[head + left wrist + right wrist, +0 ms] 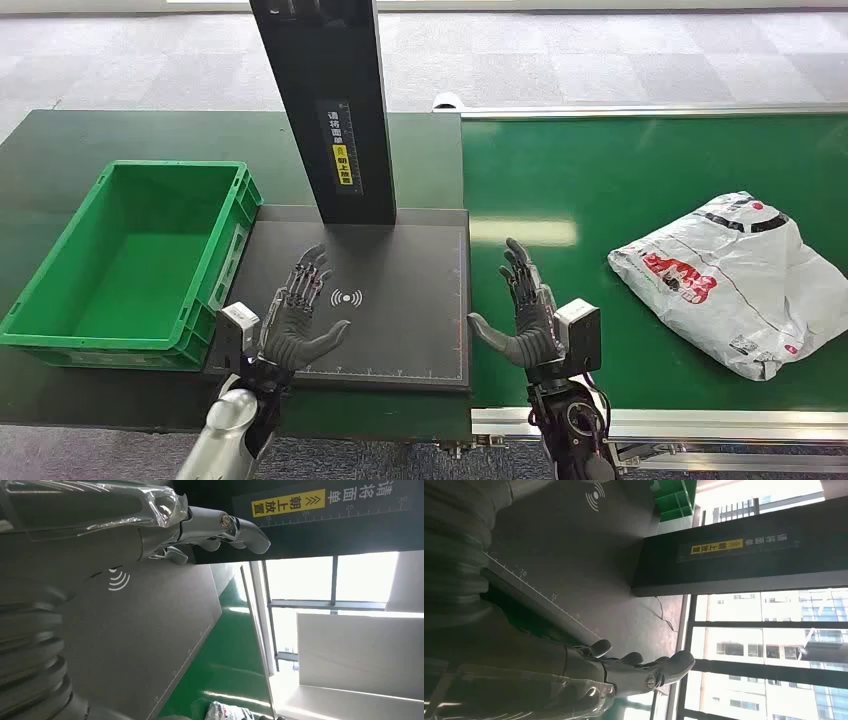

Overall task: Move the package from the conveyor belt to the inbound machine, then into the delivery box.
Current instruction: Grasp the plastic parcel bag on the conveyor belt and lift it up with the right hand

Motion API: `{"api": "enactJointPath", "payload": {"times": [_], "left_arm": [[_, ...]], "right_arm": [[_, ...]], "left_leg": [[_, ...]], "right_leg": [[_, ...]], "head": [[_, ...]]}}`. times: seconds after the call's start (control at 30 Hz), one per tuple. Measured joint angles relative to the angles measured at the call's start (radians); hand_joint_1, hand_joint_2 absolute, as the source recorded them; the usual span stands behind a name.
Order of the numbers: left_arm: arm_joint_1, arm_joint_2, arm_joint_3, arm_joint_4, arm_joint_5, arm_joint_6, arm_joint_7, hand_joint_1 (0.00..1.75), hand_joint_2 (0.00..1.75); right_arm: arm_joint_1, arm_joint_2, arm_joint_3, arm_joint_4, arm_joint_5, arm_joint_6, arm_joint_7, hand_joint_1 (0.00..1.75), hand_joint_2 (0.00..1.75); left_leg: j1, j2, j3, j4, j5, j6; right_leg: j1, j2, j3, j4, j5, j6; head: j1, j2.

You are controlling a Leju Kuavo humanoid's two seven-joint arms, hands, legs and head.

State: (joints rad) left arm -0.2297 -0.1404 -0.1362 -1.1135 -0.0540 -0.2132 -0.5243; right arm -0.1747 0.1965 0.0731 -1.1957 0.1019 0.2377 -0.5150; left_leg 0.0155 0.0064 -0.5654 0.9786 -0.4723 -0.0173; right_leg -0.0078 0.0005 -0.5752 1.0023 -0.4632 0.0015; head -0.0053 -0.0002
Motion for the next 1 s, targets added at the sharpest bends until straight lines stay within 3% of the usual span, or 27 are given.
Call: {"api": "enactJointPath", "payload": {"times": [0.3, 0.6, 0.87, 1.0], "left_arm": [[0.02, 0.001, 0.0, -0.002, -0.003, 0.0, -0.011, 0.0, 1.75], [0.051, 0.015, 0.016, -0.009, 0.014, 0.016, -0.029, 0.0, 1.75], [0.103, 0.03, 0.03, -0.07, 0.03, 0.029, -0.007, 0.0, 1.75], [0.139, 0.037, 0.044, -0.121, 0.033, 0.036, 0.016, 0.0, 1.75]], "right_arm": [[-0.026, -0.043, -0.001, -0.055, 0.179, -0.09, 0.033, 0.0, 1.75], [-0.225, -0.175, -0.051, -0.018, 0.2, -0.118, 0.069, 0.0, 1.75], [-0.343, -0.248, -0.052, 0.135, 0.31, -0.233, 0.082, 0.0, 1.75], [-0.41, -0.28, -0.02, 0.263, 0.484, -0.371, 0.187, 0.0, 1.75]], "left_leg": [[0.0, 0.0, 0.0, 0.0, 0.0, 0.0], [-0.001, 0.0, 0.0, 0.0, 0.001, 0.001], [-0.001, -0.001, -0.001, 0.0, 0.001, 0.001], [-0.001, -0.001, -0.001, 0.0, 0.001, 0.001]], "right_leg": [[0.0, 0.0, 0.0, 0.0, 0.0, 0.0], [-0.001, 0.0, 0.0, 0.0, 0.001, 0.001], [-0.001, -0.001, 0.0, 0.0, 0.001, 0.001], [-0.001, -0.001, 0.0, 0.0, 0.001, 0.001]], "head": [[0.0, 0.0], [0.0, 0.0], [0.0, 0.0], [0.0, 0.0]]}}
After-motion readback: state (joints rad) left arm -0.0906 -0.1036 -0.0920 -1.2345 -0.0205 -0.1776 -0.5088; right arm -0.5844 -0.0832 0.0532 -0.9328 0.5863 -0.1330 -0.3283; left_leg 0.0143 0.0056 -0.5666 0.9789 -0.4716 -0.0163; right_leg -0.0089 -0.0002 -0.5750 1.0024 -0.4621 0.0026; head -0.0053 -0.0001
